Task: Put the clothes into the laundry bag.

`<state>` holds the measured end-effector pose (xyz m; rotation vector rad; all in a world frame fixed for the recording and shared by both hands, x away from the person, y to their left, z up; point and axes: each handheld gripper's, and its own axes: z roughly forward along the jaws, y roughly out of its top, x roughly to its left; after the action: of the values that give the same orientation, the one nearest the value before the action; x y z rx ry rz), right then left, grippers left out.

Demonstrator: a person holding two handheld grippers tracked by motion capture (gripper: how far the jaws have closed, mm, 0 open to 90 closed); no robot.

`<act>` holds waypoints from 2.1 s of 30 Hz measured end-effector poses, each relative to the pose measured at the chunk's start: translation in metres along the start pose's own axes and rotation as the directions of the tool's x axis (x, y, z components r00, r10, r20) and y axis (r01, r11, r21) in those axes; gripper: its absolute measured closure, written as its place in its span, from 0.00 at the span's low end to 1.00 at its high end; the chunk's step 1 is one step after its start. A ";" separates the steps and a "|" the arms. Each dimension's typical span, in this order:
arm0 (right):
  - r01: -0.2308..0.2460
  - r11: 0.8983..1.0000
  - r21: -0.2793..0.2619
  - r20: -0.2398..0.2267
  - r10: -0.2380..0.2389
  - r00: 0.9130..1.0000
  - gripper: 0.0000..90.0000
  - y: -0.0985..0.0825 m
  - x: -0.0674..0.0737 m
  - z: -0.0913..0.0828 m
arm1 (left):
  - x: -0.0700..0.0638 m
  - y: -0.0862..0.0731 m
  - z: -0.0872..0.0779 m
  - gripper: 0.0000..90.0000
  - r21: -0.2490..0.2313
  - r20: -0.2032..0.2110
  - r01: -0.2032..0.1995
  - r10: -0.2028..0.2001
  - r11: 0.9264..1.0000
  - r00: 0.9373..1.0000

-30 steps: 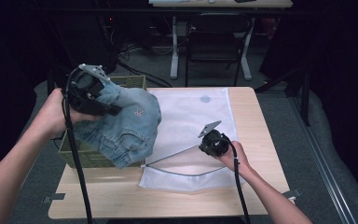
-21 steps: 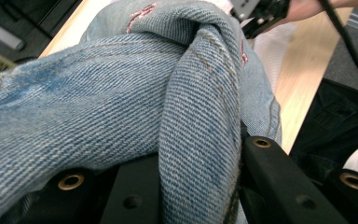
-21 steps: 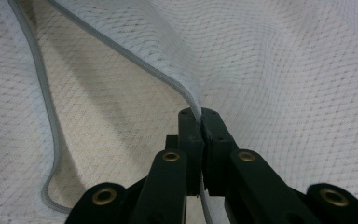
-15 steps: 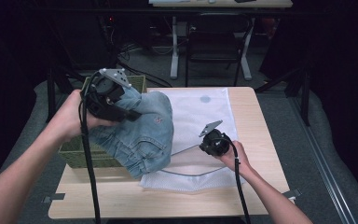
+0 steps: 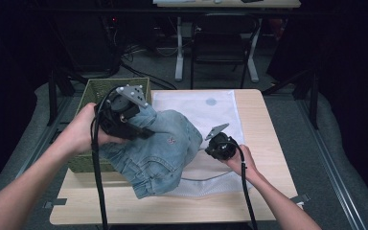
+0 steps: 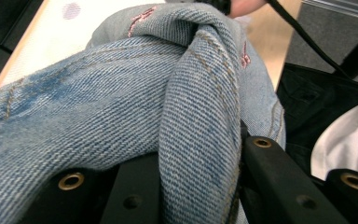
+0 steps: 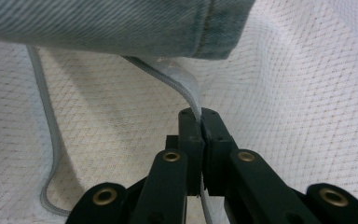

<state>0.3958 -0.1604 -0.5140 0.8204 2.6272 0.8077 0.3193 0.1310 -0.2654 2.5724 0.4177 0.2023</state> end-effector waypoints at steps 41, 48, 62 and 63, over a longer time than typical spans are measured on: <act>-0.102 0.992 -0.069 -0.044 0.100 0.994 0.98 0.007 -0.005 -0.011 | 0.003 -0.006 0.134 0.83 0.106 0.184 0.023 -0.042 0.994 0.982; -0.095 0.990 -0.101 -0.061 0.089 0.994 0.98 0.012 0.002 -0.019 | 0.004 -0.006 0.183 0.83 0.121 0.201 0.068 -0.091 0.990 0.975; -0.123 0.977 -0.174 -0.088 0.109 0.990 0.99 0.017 0.006 -0.036 | -0.002 -0.030 0.270 0.81 0.186 0.165 0.166 -0.197 0.968 0.966; -0.114 0.977 -0.180 -0.093 0.099 0.991 0.99 0.018 0.008 -0.038 | -0.003 -0.031 0.274 0.81 0.190 0.159 0.168 -0.199 0.967 0.967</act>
<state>0.3822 -0.1597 -0.4731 0.8995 2.5463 1.1191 0.3691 0.0256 -0.5153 2.6732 0.6276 -0.1348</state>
